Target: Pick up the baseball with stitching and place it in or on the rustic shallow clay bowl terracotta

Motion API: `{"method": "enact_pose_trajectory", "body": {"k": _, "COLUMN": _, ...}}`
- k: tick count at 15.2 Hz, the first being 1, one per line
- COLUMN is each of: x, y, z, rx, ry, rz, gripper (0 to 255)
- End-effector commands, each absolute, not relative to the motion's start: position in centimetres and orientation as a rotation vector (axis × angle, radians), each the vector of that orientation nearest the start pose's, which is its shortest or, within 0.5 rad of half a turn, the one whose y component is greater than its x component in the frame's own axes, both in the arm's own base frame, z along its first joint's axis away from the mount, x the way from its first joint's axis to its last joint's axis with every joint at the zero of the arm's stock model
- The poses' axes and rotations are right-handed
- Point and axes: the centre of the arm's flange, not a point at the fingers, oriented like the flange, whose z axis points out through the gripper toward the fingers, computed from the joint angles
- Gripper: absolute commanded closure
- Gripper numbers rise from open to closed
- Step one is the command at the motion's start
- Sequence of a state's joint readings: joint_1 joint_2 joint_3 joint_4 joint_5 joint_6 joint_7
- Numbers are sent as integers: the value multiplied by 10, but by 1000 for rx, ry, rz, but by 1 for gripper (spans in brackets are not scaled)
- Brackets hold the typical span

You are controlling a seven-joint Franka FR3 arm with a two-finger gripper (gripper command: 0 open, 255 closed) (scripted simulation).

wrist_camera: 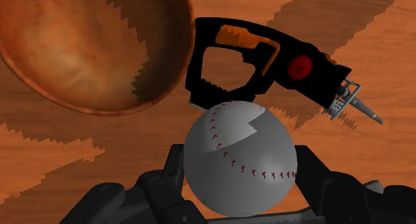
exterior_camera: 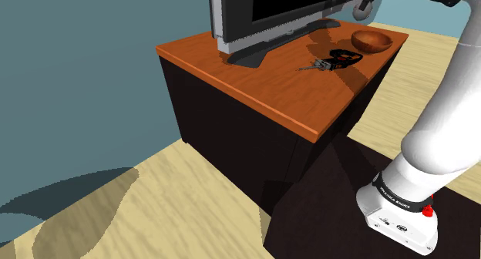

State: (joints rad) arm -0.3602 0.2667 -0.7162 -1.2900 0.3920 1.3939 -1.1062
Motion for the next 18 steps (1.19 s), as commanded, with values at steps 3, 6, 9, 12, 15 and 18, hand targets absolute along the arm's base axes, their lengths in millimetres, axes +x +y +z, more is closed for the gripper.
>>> {"method": "enact_pose_trajectory", "body": {"k": 3, "x": 352, "y": -519, "z": 620, "rx": -2940, "ry": -135, "rz": -211, "gripper": 255}}
{"method": "enact_pose_trajectory", "body": {"k": 6, "x": 333, "y": -554, "z": 621, "rx": -2940, "ry": -135, "rz": -211, "gripper": 255}}
{"method": "enact_pose_trajectory", "body": {"k": 9, "x": 319, "y": -579, "z": 616, "rx": -2940, "ry": -135, "rz": -211, "gripper": 255}}
{"method": "enact_pose_trajectory", "body": {"k": 12, "x": 319, "y": -579, "z": 600, "rx": -2940, "ry": -135, "rz": -211, "gripper": 255}}
{"method": "enact_pose_trajectory", "body": {"k": 15, "x": 319, "y": -579, "z": 584, "rx": -2940, "ry": -135, "rz": -211, "gripper": 255}}
{"method": "enact_pose_trajectory", "body": {"k": 18, "x": 319, "y": -579, "z": 569, "rx": -2940, "ry": -135, "rz": -211, "gripper": 255}}
